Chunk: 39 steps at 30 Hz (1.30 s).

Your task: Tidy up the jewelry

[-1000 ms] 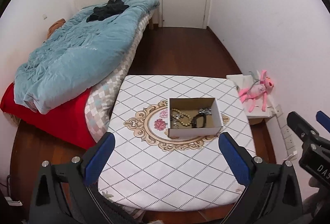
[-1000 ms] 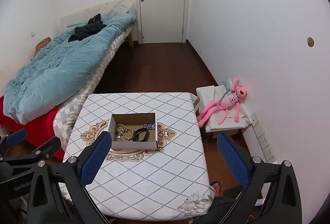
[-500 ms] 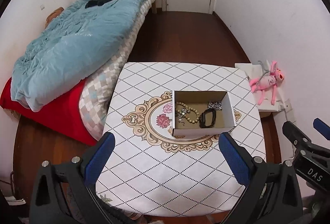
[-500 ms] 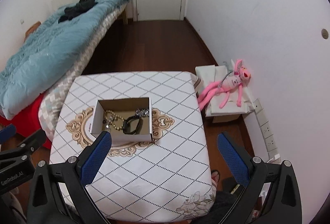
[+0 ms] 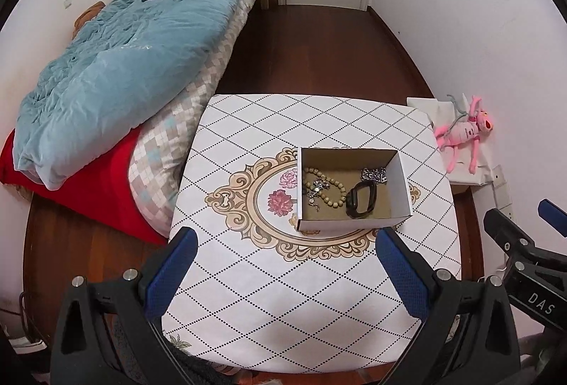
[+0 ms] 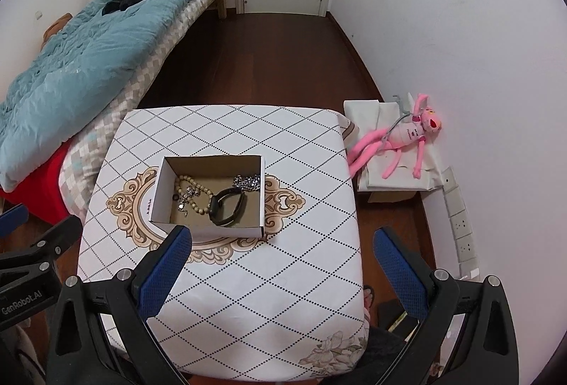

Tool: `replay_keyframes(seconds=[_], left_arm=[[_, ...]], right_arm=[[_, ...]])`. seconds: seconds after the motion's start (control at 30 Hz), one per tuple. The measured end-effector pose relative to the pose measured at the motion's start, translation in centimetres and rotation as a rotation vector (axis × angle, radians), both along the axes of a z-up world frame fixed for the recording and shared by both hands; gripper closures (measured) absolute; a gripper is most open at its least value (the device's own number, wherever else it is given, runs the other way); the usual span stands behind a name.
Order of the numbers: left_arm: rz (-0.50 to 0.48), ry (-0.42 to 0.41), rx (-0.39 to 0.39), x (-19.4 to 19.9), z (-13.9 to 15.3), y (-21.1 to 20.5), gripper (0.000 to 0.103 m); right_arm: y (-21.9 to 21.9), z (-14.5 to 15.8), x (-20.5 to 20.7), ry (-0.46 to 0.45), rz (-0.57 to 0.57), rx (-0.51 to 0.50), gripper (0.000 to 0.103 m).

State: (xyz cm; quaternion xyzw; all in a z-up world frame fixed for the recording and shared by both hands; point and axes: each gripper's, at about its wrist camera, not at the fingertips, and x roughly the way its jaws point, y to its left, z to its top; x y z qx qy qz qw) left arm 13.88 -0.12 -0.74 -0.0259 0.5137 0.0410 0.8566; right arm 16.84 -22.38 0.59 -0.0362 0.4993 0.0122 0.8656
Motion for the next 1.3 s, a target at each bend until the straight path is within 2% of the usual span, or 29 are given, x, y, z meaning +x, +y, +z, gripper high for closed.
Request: replay_keyframes(seconds=[0.43,1.3], left_arm=[[-0.002,0.008,0.006,0.03,-0.59,0.13,0.0],[-0.007,-0.014,0.008,0.07,0.32,-0.35,0.0]], right_arm=[[0.23,-0.06,0.27,0.01,0.011,0.001,0.0],[0.18,-0.18,0.15,0.01,0.001,0.009,0.0]])
